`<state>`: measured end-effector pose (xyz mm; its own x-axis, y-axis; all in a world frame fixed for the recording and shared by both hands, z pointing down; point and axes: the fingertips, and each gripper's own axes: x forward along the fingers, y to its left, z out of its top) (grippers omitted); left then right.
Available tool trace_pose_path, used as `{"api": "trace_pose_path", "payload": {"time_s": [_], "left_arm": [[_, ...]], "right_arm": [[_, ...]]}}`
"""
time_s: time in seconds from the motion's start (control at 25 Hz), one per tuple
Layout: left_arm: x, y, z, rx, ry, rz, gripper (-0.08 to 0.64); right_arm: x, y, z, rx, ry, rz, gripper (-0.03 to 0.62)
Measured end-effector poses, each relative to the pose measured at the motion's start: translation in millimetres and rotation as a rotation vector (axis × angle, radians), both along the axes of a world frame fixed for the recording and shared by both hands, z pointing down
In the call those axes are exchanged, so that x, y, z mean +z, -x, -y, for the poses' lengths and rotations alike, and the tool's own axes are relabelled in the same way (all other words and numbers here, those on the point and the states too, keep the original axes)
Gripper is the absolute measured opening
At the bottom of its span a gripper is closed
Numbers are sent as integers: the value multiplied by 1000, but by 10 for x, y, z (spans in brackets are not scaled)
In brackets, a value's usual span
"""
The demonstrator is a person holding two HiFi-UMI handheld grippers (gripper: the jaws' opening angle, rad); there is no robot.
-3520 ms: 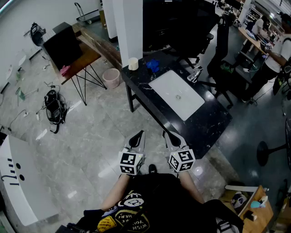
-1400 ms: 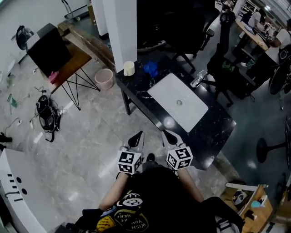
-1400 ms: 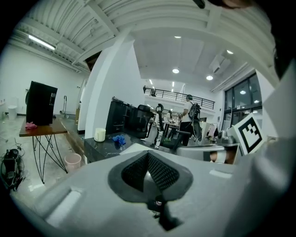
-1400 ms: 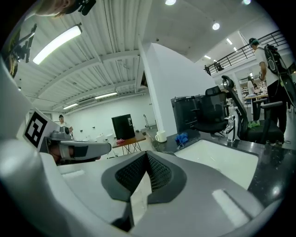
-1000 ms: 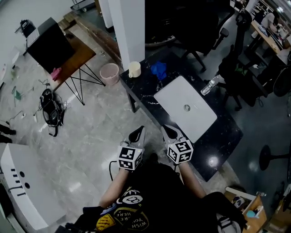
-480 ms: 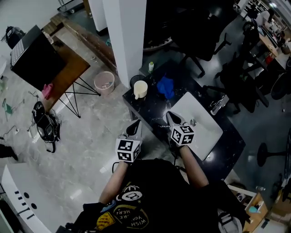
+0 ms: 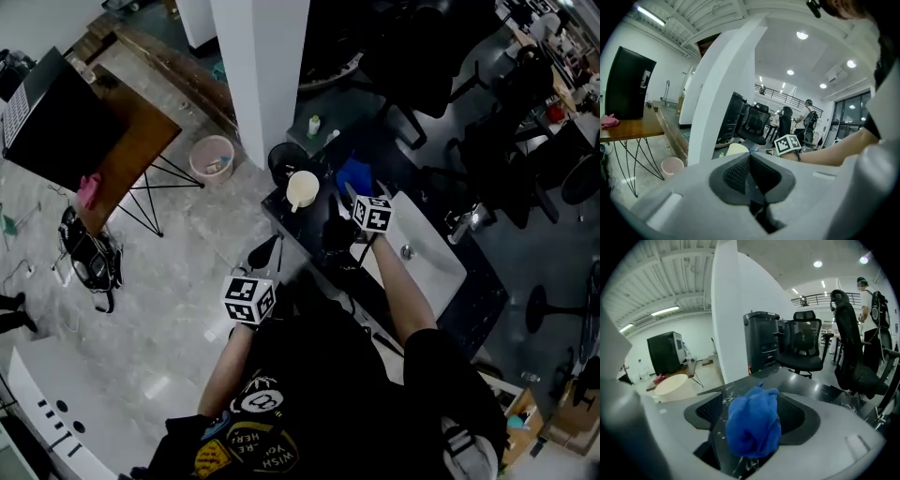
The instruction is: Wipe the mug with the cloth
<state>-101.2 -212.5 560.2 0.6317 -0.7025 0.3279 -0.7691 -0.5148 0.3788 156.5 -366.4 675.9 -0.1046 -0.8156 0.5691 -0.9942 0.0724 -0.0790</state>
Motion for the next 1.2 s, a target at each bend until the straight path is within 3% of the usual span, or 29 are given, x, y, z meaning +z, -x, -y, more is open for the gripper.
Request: {"api": "trace_pose_path", "payload": {"time_s": [0.16,0.24,0.32,0.36,0.52,0.6,0.72,0.84,1.0,1.2], "left_arm": [[76,158,88,-59,29,22,3],[143,158,165,-70,43,39,3],[300,116,303,-74,60,69,3],[410,89,406,-82,73,81,3],[871,-64,896,-123,155,90,3],[1079,-126,1115,-155,221,67,3],[1365,-118,1352,-239,309,18,3],[1410,-183,1516,-239,303,-10,3],[1319,-325,1555,-210,282,-23,2],[1309,-362,1481,-238,281,-43,2]], "right_arm": [[411,-111,193,-30,155,-63,362],[554,-46,161,-56,201,-77,302],[563,79,106,-86,187,-96,189],[555,196,69,-131,176,-100,170],[438,749,-146,-425,135,-39,153],[236,812,-58,-462,63,-34,150],[170,963,93,-538,43,-117,150],[280,1177,-57,-688,87,-230,149],[194,1234,-263,-734,54,-296,149],[91,1260,-536,-755,42,-248,149]]}}
